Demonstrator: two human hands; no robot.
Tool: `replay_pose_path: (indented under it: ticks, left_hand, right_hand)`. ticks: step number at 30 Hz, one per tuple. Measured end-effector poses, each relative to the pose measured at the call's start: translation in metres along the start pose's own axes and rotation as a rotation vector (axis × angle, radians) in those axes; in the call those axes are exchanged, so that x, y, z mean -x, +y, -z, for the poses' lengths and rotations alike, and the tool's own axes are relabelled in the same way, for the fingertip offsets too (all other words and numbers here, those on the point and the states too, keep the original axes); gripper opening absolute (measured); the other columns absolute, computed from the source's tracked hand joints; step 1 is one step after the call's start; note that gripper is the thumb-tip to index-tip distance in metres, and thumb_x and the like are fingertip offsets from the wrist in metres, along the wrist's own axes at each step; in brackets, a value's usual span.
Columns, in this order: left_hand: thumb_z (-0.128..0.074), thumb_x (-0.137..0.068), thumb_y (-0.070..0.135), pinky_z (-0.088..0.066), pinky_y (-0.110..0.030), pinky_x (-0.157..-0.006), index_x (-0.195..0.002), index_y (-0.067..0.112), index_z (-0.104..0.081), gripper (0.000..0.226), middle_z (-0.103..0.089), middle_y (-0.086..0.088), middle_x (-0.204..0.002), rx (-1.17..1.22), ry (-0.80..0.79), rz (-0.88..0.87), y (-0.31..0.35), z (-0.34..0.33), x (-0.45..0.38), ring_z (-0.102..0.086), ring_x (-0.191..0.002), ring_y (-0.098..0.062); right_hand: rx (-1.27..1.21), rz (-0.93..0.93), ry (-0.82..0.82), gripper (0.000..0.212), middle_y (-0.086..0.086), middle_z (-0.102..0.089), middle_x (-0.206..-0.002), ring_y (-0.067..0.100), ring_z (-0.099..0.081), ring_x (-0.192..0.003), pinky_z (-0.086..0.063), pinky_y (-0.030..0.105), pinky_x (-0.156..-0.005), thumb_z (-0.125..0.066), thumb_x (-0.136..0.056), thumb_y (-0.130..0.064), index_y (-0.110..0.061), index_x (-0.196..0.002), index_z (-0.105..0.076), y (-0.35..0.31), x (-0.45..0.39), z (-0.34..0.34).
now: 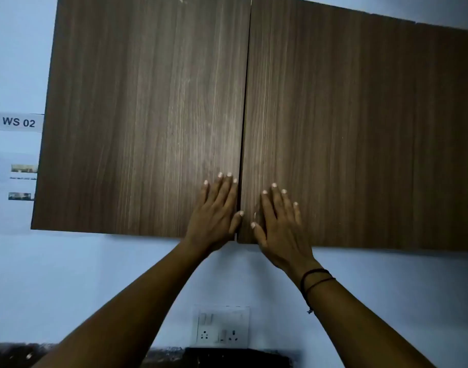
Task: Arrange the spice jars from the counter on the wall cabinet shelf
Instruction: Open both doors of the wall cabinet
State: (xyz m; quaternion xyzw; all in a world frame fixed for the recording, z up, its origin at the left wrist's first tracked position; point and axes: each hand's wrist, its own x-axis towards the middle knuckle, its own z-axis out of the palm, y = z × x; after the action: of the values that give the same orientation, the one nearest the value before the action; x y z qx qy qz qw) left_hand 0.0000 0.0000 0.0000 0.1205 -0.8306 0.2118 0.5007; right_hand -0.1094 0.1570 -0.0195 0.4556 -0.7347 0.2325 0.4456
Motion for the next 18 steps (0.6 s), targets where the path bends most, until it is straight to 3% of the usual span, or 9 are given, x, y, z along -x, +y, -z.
replay_pose_path:
  ticks: [4, 8, 11, 16, 18]
  left_hand:
    - [-0.022, -0.100, 0.050, 0.005, -0.046, -0.125, -0.157, 0.006, -0.010, 0.073, 0.000, -0.014, -0.166, 0.133, -0.040, 0.045, 0.020, -0.014, 0.009, 0.008, -0.154, -0.027]
    - [-0.034, -0.098, 0.048, 0.009, -0.042, -0.124, -0.157, 0.004, -0.008, 0.078, -0.002, -0.012, -0.167, 0.387, 0.027, 0.131, 0.037, -0.020, 0.007, 0.008, -0.154, -0.023]
    - [-0.035, -0.096, 0.047, 0.004, -0.041, -0.126, -0.157, 0.007, -0.002, 0.080, -0.002, -0.011, -0.167, 0.636, 0.027, 0.226, 0.053, -0.020, 0.010, 0.006, -0.154, -0.019]
    - [-0.039, -0.093, 0.045, -0.012, -0.038, -0.125, -0.158, 0.011, -0.002, 0.082, -0.003, -0.007, -0.168, 1.014, 0.007, 0.353, 0.069, -0.007, 0.015, -0.006, -0.154, -0.019]
    - [-0.042, -0.092, 0.042, -0.025, -0.044, -0.123, -0.157, 0.012, -0.012, 0.077, -0.020, -0.008, -0.163, 1.184, 0.016, 0.408, 0.075, 0.001, 0.016, -0.023, -0.150, -0.021]
  right_hand:
    - [0.099, 0.030, -0.108, 0.075, 0.010, 0.009, -0.165, 0.029, 0.006, -0.152, -0.011, 0.055, -0.121, -0.031, -0.097, -0.051, -0.018, -0.157, -0.001, 0.006, 0.014, -0.020]
    - [0.067, 0.036, -0.074, 0.072, 0.012, 0.000, -0.164, 0.031, -0.002, -0.152, -0.013, 0.056, -0.120, -0.030, -0.096, -0.048, -0.016, -0.156, -0.006, 0.005, 0.015, -0.024]
    - [0.049, 0.015, -0.050, 0.070, 0.014, -0.007, -0.164, 0.033, -0.008, -0.151, -0.016, 0.056, -0.120, -0.023, -0.096, -0.047, -0.013, -0.156, -0.014, 0.000, 0.016, -0.021]
    - [0.027, 0.008, -0.019, 0.068, 0.016, -0.014, -0.163, 0.037, -0.013, -0.150, -0.020, 0.056, -0.118, -0.027, -0.096, -0.045, -0.011, -0.156, -0.022, -0.008, 0.023, -0.015]
    - [0.012, -0.003, 0.013, 0.067, 0.017, -0.021, -0.162, 0.038, -0.019, -0.149, -0.025, 0.056, -0.116, -0.031, -0.097, -0.043, -0.011, -0.154, -0.027, -0.011, 0.026, -0.010]
